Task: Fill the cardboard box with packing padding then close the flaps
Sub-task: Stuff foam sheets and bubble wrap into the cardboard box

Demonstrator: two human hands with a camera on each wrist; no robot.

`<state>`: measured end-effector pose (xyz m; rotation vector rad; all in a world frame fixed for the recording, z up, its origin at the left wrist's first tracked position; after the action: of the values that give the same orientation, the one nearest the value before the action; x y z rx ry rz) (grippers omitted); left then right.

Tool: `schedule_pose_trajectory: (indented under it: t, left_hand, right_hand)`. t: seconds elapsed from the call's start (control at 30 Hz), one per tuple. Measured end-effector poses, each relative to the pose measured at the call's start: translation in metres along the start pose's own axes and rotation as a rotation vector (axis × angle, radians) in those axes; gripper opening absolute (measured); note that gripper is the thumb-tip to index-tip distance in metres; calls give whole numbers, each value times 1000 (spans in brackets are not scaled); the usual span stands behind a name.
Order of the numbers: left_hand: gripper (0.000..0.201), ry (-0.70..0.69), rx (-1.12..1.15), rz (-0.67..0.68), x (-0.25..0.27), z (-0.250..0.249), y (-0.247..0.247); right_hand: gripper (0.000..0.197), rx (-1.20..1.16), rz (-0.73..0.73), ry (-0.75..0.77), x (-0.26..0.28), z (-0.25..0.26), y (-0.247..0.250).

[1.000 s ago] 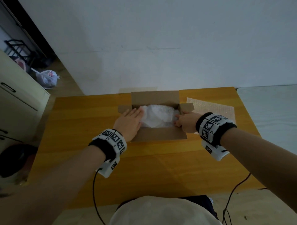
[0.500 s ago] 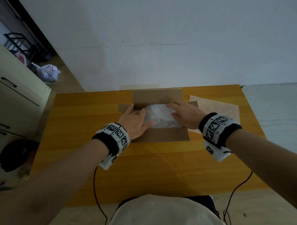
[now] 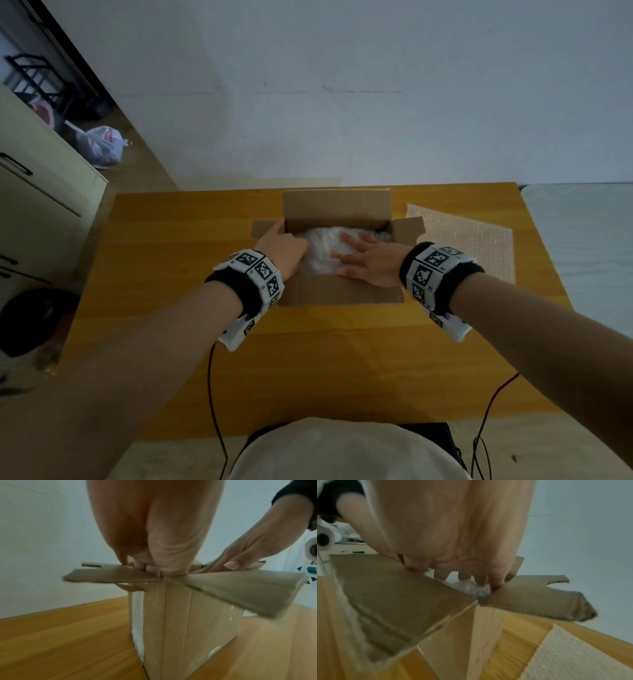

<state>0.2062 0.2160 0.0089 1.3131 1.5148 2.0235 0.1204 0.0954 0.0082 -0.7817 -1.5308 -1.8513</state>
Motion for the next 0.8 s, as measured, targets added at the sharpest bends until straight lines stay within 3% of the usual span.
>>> schedule_pose_trajectory:
  t: [0.07, 0.23, 0.37, 0.6, 0.8]
  left_hand:
    - [26, 5, 44, -33, 0, 3, 1]
    - [26, -70, 23, 1, 9, 2, -1]
    - [40, -101, 32, -45, 12, 2, 3]
    - [25, -112, 122, -222, 23, -8, 13]
    - [26, -189, 203, -257, 32, -21, 15]
  right_hand:
    - [53, -24, 0, 8, 1, 0, 1]
    - [46, -129, -50, 90, 4, 0, 5]
    - [52, -238, -129, 101, 13, -2, 16]
    - [52, -204, -236, 85, 25, -9, 25]
    - [46, -190, -382, 12, 33, -21, 18]
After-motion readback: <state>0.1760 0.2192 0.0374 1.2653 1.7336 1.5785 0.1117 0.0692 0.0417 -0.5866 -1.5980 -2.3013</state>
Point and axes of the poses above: each hand's wrist, its own x-axis away from the middle knuckle, its own y-axis out of the back of the hand, z = x × y, the point moved 6 cm from there along -x, towards the middle knuckle, and after that the axes turned 3 degrees about z, right-handed, at the moved point
